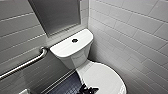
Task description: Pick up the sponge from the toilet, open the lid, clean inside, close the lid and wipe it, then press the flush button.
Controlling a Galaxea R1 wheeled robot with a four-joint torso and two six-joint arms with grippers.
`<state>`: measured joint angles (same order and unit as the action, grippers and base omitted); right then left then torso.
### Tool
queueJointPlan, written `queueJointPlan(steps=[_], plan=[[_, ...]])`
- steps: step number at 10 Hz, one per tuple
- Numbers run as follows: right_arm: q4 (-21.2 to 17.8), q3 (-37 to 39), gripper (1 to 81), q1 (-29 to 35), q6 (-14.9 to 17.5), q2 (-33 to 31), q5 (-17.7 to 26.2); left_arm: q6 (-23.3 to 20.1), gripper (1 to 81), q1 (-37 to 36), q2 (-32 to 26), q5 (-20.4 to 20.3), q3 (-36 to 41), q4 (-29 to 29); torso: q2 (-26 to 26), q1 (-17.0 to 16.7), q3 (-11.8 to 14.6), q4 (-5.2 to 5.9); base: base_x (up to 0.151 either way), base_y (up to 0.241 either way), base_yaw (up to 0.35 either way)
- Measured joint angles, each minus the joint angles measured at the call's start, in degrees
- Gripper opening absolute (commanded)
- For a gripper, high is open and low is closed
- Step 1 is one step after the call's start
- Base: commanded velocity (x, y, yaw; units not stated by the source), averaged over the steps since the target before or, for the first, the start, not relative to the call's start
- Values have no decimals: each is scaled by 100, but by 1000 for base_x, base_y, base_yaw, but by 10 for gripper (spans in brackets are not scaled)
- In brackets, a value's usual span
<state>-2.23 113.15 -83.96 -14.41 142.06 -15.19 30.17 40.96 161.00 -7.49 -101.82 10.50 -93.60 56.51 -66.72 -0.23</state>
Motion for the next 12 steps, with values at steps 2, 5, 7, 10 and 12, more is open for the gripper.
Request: queueJointPlan(steps=[2, 5, 7, 10, 12], plan=[[0, 22, 10, -2, 0, 4, 6, 9, 811, -22, -193, -69, 333, 11, 0, 0, 44, 0, 0, 0, 0], [0, 22, 10, -2, -2, 4, 0, 196, 811, -22, -527, -158, 813, 28, 0, 0, 402, 0, 0, 0, 0], [2, 22, 10, -17, 0, 1, 12, 511, 811, -22, -658, -386, 1056, 37, 0, 0, 459, 0, 0, 0, 0], [2, 21, 10, -33, 0, 1, 17, 1701, 811, -63, -948, -877, 1331, 44, 0, 0, 457, 0, 0, 0, 0], [0, 21, 10, -33, 0, 9, 15, 2161, 811, -130, -1254, -1368, 1618, 41, 0, 0, 457, 0, 0, 0, 0]])
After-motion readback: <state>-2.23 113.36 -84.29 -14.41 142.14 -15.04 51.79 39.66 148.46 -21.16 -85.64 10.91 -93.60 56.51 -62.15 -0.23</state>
